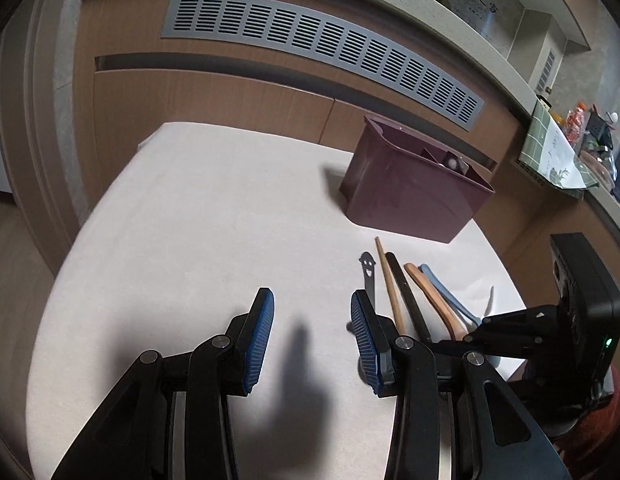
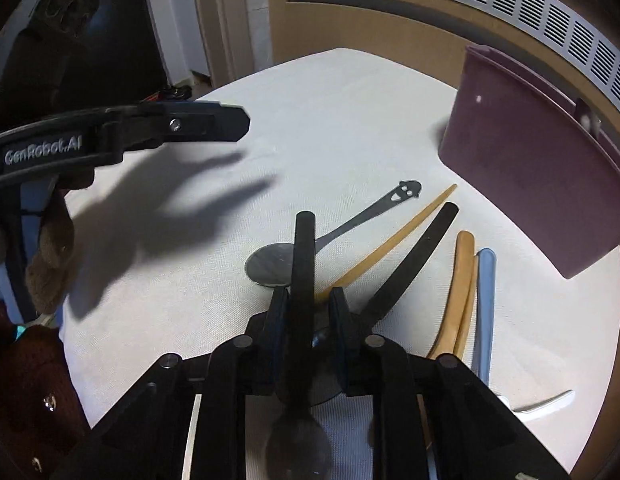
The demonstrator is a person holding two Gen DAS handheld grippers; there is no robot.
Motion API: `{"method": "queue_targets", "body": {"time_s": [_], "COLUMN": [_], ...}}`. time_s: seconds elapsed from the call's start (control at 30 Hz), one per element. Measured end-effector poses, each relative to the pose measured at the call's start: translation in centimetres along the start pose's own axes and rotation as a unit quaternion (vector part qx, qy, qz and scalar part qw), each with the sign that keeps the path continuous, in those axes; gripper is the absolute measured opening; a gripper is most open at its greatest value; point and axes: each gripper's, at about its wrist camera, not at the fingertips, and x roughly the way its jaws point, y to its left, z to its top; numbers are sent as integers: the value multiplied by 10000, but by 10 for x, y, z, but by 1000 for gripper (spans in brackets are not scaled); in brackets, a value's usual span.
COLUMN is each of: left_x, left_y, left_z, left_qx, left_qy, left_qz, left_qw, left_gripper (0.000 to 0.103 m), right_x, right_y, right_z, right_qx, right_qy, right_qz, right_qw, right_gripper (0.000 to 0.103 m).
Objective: Organize utensils
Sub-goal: 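Grasp the dark-handled metal spoon with the right gripper and lift it, then grasp a wooden chopstick with the left gripper while the right gripper holds the spoon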
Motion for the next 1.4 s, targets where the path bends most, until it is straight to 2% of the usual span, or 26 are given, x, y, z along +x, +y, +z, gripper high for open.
{"method": "queue_targets", "body": {"time_s": [0.1, 0.2, 0.33, 0.4, 0.5, 0.63, 0.77, 0.83, 0.93, 1.1, 1.27, 1.4], "left_x": [0, 3, 12, 15, 21, 35, 49, 58, 71, 100, 115, 124], "left_y": [-8, -19, -38, -54, -71, -90, -97, -96, -93, -97, -101, -97], "left_z": [-2, -5, -8, -9, -9, -11, -17, -15, -6, 13, 25, 32], "left_qx": [176, 431, 595, 737, 867, 1117, 1296, 1312, 1260, 1284, 1324, 1083], "left_qy": [-19, 9, 208, 245, 302, 539, 812, 930, 1077, 1431, 1458, 1518], "left_qz": [59, 96, -244, -386, -385, -309, -218, -69, 48, 38, 267, 131], "left_qw": [9998, 9990, 9977, 9962, 9950, 9918, 9880, 9870, 9862, 9813, 9800, 9824], "left_gripper": [41, 42, 42, 42, 42, 41, 36, 25, 18, 17, 17, 17], "right_x": [-16, -43, -72, -85, -93, -86, -75, -76, -77, -83, -86, -82], "right_y": [-9, -36, -78, -99, -121, -132, -130, -132, -127, -118, -116, -117], "right_z": [-4, -21, -53, -75, -97, -114, -119, -121, -119, -116, -110, -108], "right_qx": [291, 950, 1933, 2434, 2934, 3276, 3350, 3347, 3280, 3094, 2995, 3033], "right_qy": [-259, -663, -1051, -1181, -1275, -1322, -1341, -1360, -1451, -1583, -1618, -1572], "right_qz": [-108, -256, -702, -927, -1089, -1093, -1028, -1039, -1095, -1235, -1384, -1277], "right_qw": [9992, 9929, 9730, 9582, 9412, 9291, 9270, 9267, 9270, 9295, 9300, 9311], "right_gripper": [10, 10, 10, 10, 10, 10, 10, 10, 10, 10, 10, 10]}}
